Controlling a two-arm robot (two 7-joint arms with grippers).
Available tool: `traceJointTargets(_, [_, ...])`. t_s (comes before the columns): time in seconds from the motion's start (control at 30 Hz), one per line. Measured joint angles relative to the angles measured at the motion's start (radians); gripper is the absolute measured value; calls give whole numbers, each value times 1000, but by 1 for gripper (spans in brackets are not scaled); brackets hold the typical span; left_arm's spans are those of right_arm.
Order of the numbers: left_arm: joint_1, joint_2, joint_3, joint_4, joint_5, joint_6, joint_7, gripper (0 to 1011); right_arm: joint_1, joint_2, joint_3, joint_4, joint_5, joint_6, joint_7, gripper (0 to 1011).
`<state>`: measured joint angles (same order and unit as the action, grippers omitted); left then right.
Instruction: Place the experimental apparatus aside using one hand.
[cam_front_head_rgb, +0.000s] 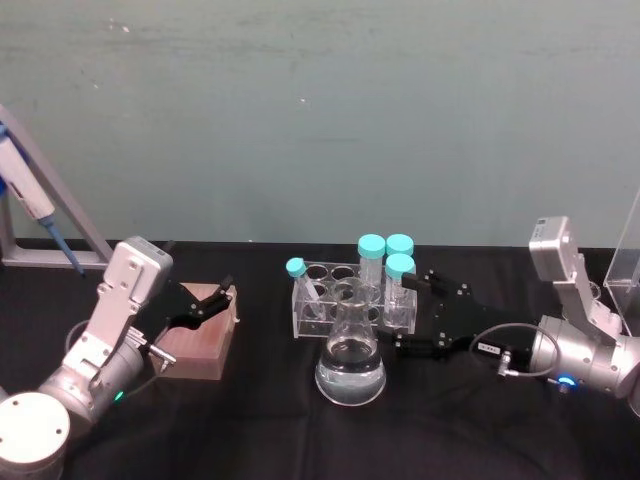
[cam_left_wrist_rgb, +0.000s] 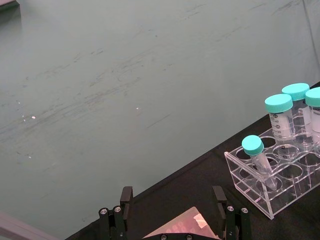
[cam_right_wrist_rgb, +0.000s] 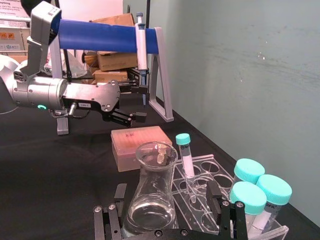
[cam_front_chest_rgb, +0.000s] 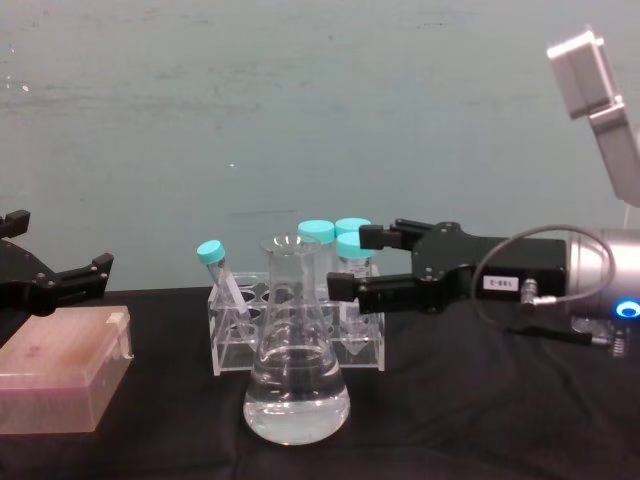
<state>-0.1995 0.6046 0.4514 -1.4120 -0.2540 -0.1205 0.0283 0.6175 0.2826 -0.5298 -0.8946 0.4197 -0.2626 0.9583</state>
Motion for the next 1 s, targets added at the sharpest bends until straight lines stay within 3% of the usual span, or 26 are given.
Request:
traceJointTargets(0.43, [0,0,0,0,0,0,0,1000,54,-38,-43,80,13,-18,2,1000])
traceJointTargets(1.0, [0,0,0,0,0,0,0,1000,86,-72,-64,136,14,-31,1,1000])
